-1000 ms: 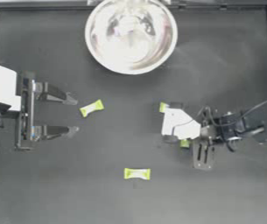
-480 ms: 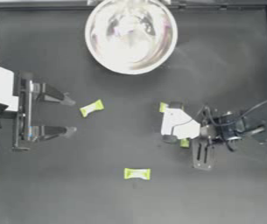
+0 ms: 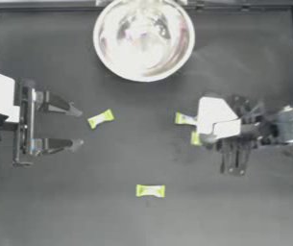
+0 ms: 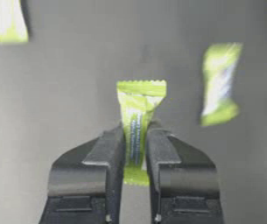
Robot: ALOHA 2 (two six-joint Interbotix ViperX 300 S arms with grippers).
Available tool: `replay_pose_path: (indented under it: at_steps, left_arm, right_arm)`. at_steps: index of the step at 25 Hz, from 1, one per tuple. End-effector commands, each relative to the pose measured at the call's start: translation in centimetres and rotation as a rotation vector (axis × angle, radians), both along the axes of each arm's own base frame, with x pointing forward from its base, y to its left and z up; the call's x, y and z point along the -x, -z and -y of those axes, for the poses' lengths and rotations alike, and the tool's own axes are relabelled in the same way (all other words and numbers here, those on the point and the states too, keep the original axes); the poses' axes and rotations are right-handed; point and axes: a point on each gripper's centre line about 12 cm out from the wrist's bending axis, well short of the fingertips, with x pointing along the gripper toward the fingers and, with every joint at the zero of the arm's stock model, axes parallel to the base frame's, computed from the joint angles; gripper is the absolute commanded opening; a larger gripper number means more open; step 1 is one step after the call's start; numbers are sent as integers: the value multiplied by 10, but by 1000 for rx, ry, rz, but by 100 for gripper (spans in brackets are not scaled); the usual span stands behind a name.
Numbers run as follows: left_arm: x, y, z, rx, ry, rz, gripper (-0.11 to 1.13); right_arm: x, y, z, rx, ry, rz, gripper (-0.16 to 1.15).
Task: Put candies in bowl
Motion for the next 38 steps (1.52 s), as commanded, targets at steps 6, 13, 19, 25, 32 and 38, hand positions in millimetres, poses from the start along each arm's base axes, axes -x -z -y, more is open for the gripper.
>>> replay_pose_path:
  at_steps: [6, 13, 19, 25, 32, 38]
  left_arm:
    - [-1, -8, -1, -8, -8, 42, 95]
    - [-1, -8, -1, -9, -6, 43, 95]
    - [-1, -7, -2, -9, -9, 44, 95]
    - [-2, -8, -2, -12, -11, 53, 95]
    - [-2, -8, -2, -12, -10, 54, 95]
    - [-2, -9, -2, -16, -13, 63, 95]
  right_arm:
    - [-18, -63, 55, 154, 64, 232, 48]
    - [-28, -73, 109, 213, 154, 357, 48]
    - [-41, -69, 158, 235, 239, 394, 48]
    - [-59, -51, 210, 234, 329, 359, 48]
    - [-86, -26, 240, 229, 350, 322, 48]
    - [-101, -11, 252, 223, 352, 308, 48]
